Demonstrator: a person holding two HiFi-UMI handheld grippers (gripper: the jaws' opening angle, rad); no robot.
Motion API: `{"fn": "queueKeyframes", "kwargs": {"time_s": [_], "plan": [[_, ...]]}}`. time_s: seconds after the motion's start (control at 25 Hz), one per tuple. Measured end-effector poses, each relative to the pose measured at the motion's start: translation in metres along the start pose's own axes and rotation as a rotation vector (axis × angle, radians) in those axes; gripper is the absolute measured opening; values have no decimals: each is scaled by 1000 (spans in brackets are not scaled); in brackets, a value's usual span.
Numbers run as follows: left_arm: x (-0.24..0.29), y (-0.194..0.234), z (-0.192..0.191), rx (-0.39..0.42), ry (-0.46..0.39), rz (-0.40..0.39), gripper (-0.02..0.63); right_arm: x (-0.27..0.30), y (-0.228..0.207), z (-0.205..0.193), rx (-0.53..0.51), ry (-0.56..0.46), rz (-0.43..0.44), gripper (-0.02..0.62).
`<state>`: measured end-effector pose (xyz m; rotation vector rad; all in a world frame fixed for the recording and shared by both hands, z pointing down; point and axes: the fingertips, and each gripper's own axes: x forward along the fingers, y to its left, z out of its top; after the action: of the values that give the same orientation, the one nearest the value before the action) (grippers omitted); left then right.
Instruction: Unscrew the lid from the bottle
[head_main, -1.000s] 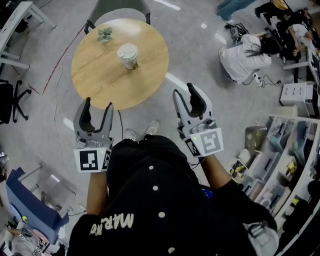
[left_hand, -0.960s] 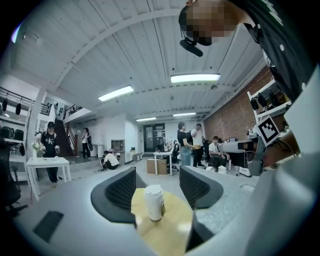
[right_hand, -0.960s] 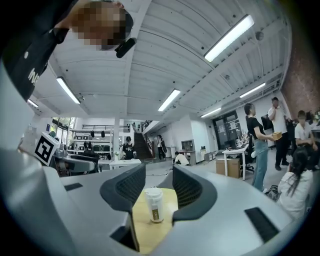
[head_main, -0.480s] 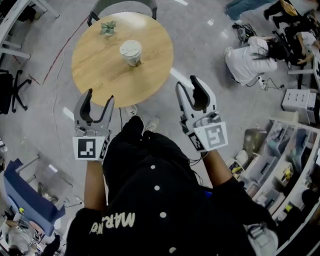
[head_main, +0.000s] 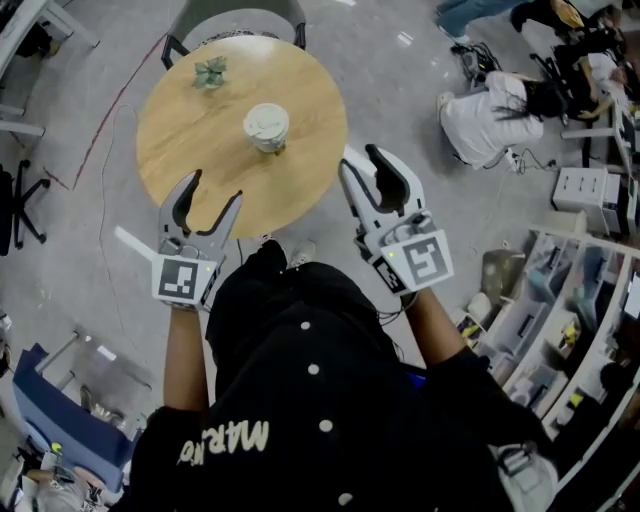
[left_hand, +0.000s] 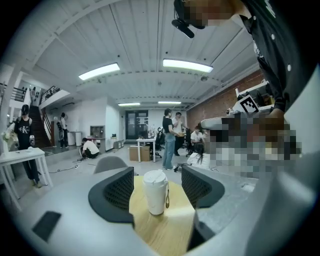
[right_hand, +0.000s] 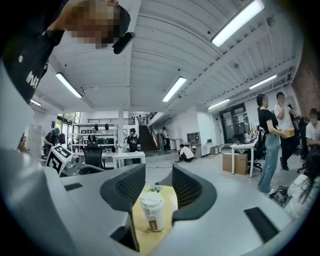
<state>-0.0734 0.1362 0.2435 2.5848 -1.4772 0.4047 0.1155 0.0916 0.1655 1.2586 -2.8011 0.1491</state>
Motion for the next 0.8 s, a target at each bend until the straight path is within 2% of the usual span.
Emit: {"fn": "queueKeyframes", "kwargs": {"time_s": [0.48,0.64,0.8], "plan": [[69,22,-54,22,54,-342,314,79,11,-22,-6,153,85,207],[108,36,-85,50,38,-447,331,113,10,-56,-5,235,130,232],[139,48,-114,117,75,-558,348,139,15,-86,51,327,159,255]]}}
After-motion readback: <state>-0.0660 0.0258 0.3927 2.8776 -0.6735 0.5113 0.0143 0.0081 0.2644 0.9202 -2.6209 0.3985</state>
